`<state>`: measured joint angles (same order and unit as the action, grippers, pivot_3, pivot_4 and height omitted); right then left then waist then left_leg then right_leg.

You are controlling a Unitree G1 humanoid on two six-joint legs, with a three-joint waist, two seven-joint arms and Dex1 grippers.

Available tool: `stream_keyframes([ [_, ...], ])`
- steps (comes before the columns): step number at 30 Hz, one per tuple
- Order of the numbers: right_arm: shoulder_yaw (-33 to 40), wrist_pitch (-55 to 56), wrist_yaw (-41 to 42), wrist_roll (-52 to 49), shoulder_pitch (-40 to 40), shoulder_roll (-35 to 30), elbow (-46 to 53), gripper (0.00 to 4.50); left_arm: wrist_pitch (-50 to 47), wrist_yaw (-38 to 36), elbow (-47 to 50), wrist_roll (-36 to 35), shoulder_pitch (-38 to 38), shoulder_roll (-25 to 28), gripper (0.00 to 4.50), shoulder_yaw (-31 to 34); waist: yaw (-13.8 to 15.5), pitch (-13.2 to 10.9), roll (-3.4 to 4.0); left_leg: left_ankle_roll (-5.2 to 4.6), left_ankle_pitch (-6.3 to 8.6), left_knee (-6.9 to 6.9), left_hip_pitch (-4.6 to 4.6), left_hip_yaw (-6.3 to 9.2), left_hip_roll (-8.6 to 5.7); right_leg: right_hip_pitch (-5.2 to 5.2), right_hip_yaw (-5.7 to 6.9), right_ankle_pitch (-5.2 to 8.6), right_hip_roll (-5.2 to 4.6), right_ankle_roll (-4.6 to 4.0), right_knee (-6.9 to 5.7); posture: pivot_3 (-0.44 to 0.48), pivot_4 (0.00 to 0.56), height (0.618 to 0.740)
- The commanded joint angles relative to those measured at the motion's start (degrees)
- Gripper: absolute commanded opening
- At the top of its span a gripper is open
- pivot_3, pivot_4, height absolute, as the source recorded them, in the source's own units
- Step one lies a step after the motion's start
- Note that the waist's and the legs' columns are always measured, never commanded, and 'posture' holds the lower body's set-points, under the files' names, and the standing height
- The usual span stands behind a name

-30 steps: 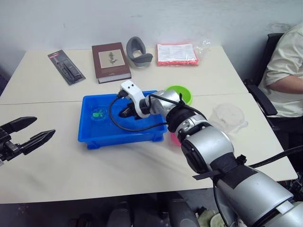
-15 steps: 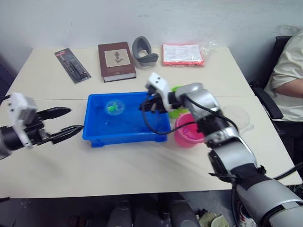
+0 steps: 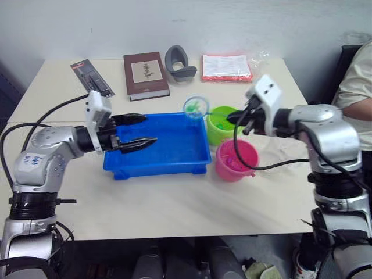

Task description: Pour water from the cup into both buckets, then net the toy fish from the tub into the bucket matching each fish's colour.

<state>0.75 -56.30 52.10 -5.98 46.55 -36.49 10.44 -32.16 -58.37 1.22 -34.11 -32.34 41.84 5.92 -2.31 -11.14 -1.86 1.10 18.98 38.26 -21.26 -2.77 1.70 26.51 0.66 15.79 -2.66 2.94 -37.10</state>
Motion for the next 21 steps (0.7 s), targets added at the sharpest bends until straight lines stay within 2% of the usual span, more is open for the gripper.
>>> stream_keyframes([
  [1,2.6,2.6,-2.8,0.3,-1.2,-3.8,3.6,0.00,-0.1,-0.3,1.2,-0.5,-1.3,-0.8,4.47,0.1,0.3,0.0,0.00,-0.01,0.01,0.00,0.02,-0.01,0.01,-0.01,-0.02,0.00,0.01,0.00,0.01,0.000,0.150,0.740],
  [4,0.7,12.6,-3.2,3.1,-5.6,-8.9,4.5,0.00,-0.1,-0.5,1.2,-0.2,-1.6,-2.0,4.47,-0.8,0.8,0.0,0.00,-0.14,0.08,0.01,0.03,-0.05,-0.01,-0.01,-0.08,0.00,0.03,0.00,0.05,0.000,0.150,0.740],
  [7,-1.3,27.1,-6.3,8.9,-10.8,-13.1,3.2,0.00,0.0,-0.4,0.6,0.2,-2.2,-2.6,4.47,-1.1,0.8,0.0,0.00,-0.14,0.08,0.02,0.03,-0.08,-0.04,-0.02,-0.12,-0.02,0.05,0.04,0.09,0.000,0.150,0.740],
  [14,-8.4,69.1,-17.6,30.5,-14.4,-26.5,-5.3,0.00,0.2,-1.2,-0.9,0.8,-3.4,-2.6,4.47,-1.3,0.7,0.0,0.00,-0.11,0.05,0.08,0.18,-0.37,-0.08,0.00,-0.40,-0.06,0.15,0.11,0.20,0.000,0.150,0.740],
  [18,-8.2,78.5,-23.5,37.6,-12.6,-29.2,-9.1,0.00,0.4,-1.5,-1.6,1.2,-4.4,-2.7,4.47,-1.7,0.6,0.0,0.00,0.02,-0.02,0.16,0.21,-0.45,-0.05,-0.02,-0.54,-0.06,0.23,0.12,0.17,0.000,0.150,0.740],
  [21,-9.6,81.6,-21.6,38.2,-14.8,-28.8,-9.0,0.00,0.5,-2.0,-2.3,1.5,-5.1,-2.7,4.47,-2.0,0.6,0.0,0.00,0.04,-0.03,0.17,0.27,-0.61,-0.02,0.00,-0.71,-0.08,0.26,0.15,0.11,0.000,0.150,0.740],
])
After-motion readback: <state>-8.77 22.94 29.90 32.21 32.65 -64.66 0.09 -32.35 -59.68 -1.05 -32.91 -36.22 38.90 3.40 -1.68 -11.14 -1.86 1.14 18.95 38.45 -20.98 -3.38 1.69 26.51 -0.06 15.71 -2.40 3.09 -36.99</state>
